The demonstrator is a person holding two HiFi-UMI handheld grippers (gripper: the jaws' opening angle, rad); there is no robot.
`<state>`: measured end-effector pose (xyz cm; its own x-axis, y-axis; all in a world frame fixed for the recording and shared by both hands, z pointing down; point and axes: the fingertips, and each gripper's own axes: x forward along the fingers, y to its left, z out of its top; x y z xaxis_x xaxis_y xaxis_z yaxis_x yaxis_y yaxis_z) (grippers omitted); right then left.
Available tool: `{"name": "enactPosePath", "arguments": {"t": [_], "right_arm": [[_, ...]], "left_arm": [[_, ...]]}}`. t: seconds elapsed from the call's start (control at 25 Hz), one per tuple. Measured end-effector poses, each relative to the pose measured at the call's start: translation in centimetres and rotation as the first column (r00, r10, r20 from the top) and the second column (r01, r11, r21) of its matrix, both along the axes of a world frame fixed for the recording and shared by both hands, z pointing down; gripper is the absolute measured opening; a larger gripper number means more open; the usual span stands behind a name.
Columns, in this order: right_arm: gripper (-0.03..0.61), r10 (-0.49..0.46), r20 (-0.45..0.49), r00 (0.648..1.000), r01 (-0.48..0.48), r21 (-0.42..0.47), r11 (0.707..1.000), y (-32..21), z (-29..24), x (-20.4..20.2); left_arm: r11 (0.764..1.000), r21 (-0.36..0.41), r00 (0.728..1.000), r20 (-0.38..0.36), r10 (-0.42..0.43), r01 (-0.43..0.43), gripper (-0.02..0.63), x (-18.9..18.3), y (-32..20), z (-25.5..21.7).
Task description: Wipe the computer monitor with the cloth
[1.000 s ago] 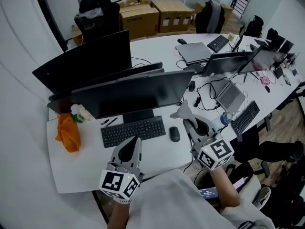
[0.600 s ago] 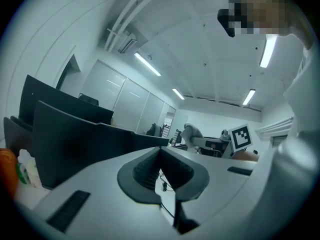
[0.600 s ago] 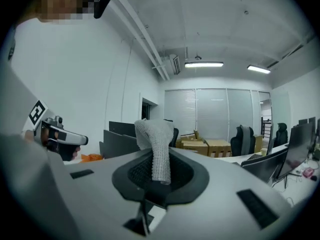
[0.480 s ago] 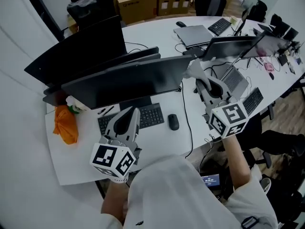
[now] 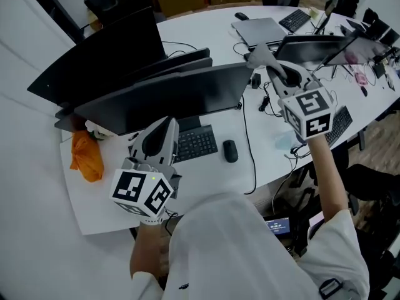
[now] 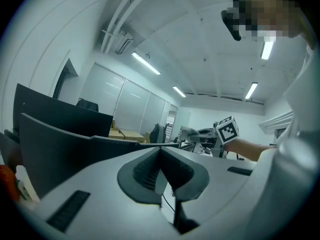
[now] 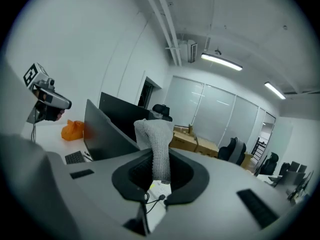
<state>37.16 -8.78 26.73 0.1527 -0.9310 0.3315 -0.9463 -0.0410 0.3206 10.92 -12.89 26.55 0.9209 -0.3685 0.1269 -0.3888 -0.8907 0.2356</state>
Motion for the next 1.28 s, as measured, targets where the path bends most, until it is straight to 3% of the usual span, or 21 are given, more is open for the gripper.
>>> {"name": "enactPosePath", "arguments": {"t": [0.2,0.48,0.76,0.92,1.28], "right_arm": [[0.035,-0.051,-0.106,0.993,0.037,-0.131,0.991,-2.0,1.9,1.1],[0.032,-0.114,-0.159,0.981,0.07,-0.259,0.963,-3.6,4.2,0.3],[0.031,-0.224,-0.295,0.929,0.11,-0.358,0.927,-3.7,4.5,-0.6],[0.031,-0.29,-0.301,0.908,0.147,-0.419,0.896,-4.1,5.1,-2.5],[0.031,-0.342,-0.294,0.893,0.176,-0.473,0.864,-5.8,4.9,-5.7]], "left_arm": [[1.0,-0.016,1.0,0.009,-0.014,0.015,0.018,0.0,-0.3,0.7],[0.998,-0.035,0.999,0.016,-0.047,0.047,0.019,-1.1,-0.3,1.3],[0.997,-0.045,0.998,0.011,-0.064,0.065,0.02,-2.0,0.1,1.8],[0.996,-0.048,0.998,0.001,-0.069,0.069,0.019,-2.5,0.4,2.0],[0.994,-0.055,0.995,-0.022,-0.101,0.099,0.02,-4.9,0.8,1.8]]}}
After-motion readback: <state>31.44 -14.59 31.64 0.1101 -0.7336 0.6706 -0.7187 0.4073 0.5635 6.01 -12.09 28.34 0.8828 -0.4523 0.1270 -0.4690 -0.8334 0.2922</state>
